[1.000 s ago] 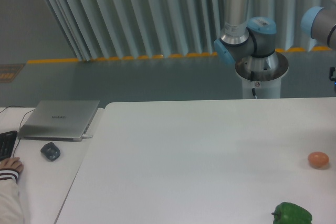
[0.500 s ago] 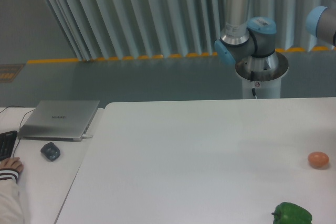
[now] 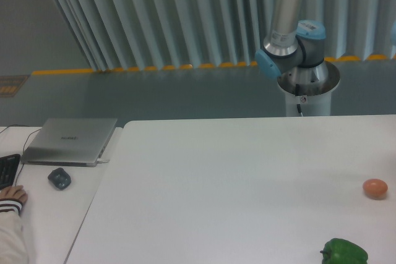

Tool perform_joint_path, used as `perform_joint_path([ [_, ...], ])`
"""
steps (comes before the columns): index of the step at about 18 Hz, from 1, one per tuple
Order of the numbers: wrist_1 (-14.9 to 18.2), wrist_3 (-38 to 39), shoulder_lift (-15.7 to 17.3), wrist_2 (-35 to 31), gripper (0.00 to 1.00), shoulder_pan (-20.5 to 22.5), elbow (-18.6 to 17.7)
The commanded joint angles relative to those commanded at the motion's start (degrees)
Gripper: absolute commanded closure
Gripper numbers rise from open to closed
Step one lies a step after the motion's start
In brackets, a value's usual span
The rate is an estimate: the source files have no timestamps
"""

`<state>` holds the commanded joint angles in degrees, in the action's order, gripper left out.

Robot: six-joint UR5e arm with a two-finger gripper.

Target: Place the red pepper on the table

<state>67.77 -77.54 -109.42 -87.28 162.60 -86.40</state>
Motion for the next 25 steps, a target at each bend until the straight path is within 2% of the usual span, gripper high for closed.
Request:
perform_joint_path([
  [2, -5.0, 4.0, -1.8, 1.1, 0.0, -0.1, 0.0],
  [3, -5.9, 4.4, -2.4, 1.1, 0.0, -0.1, 0.1],
  [7, -6.2, 4.3, -4.7, 1.1, 0.0, 0.1, 2.1],
  [11, -8.4, 4.1, -6.5, 1.1, 0.0, 0.0, 2.2],
  [25, -12.0, 4.5, -10.4, 1.1, 0.0, -0.2, 2.7],
])
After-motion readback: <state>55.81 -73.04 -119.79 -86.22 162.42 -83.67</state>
